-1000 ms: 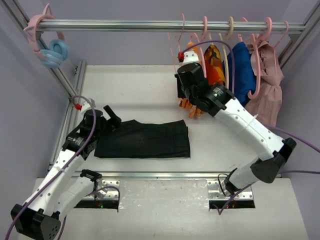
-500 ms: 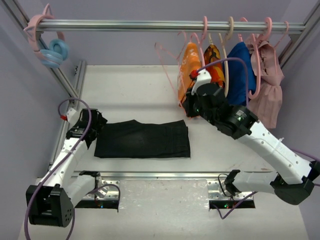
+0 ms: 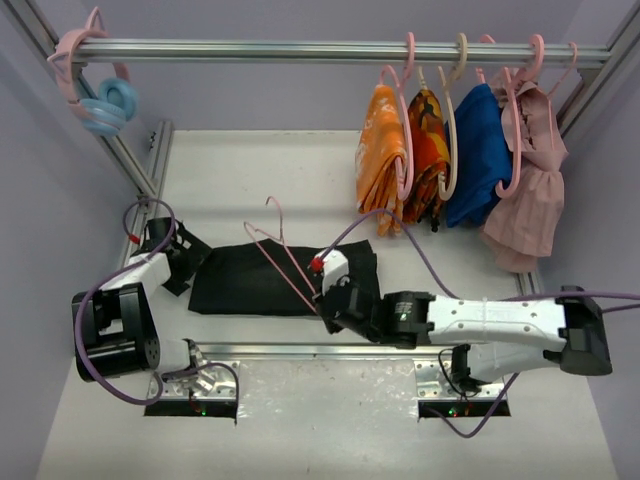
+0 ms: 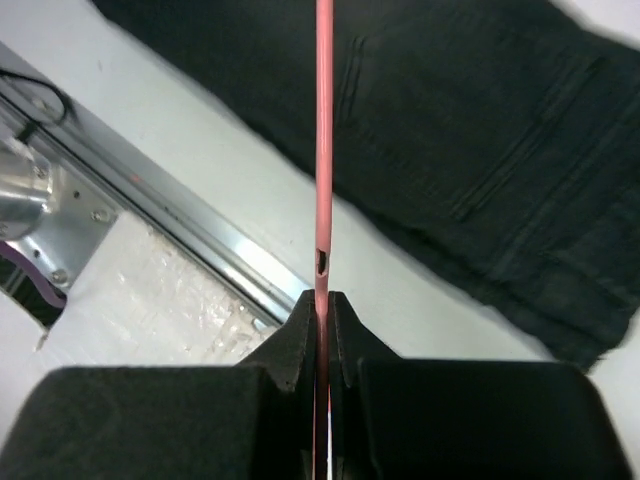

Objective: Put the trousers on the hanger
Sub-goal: Pick up the hanger from the clothesline, then place the trousers on the hanger.

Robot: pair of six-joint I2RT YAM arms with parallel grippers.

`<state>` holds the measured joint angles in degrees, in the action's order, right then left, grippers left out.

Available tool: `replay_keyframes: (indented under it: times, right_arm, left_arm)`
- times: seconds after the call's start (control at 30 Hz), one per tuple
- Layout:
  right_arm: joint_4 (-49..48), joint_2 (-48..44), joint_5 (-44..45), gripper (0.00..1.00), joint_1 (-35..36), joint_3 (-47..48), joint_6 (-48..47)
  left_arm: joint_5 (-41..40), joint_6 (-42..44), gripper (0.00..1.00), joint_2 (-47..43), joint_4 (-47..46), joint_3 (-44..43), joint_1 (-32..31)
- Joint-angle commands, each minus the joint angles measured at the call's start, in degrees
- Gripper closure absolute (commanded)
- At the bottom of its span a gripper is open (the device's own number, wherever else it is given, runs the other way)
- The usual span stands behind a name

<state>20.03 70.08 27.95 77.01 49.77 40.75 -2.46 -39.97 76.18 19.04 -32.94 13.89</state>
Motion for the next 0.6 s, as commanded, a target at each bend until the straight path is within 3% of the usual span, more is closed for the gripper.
replay_keyframes:
  times: [0.0, 0.17, 0.27, 0.4, 0.57]
  right_arm:
    - [-11.46, 9.44, 14.7, 1.0, 6.27, -3.82, 16.48]
    - [-8.54, 20.63, 15.91, 1.0, 8.07, -3.8, 26.08]
    - [-7.7, 22.92, 16.03, 1.0, 8.13, -5.32, 29.32]
    - [-6.18, 25.96, 16.53, 1.0, 7.05, -4.86, 29.81]
    - [-8.95, 25.14, 11.32, 1.0, -2.51, -10.27, 24.52]
  left_arm:
    - [9.09, 2.25, 0.03, 3.5, -7.63, 2.65, 0.17]
    - [3.85, 1.49, 0.01, 2.42, -4.51, 2.72, 0.17]
    - [-0.11, 0.47, 0.0, -2.72, -2.39, 3.41, 0.17]
    - [1.29, -0.1, 0.0, -14.83, -3.91, 6.54, 0.0]
    - [7.22, -0.92, 0.0, -19.04, -3.78, 8.36, -0.12]
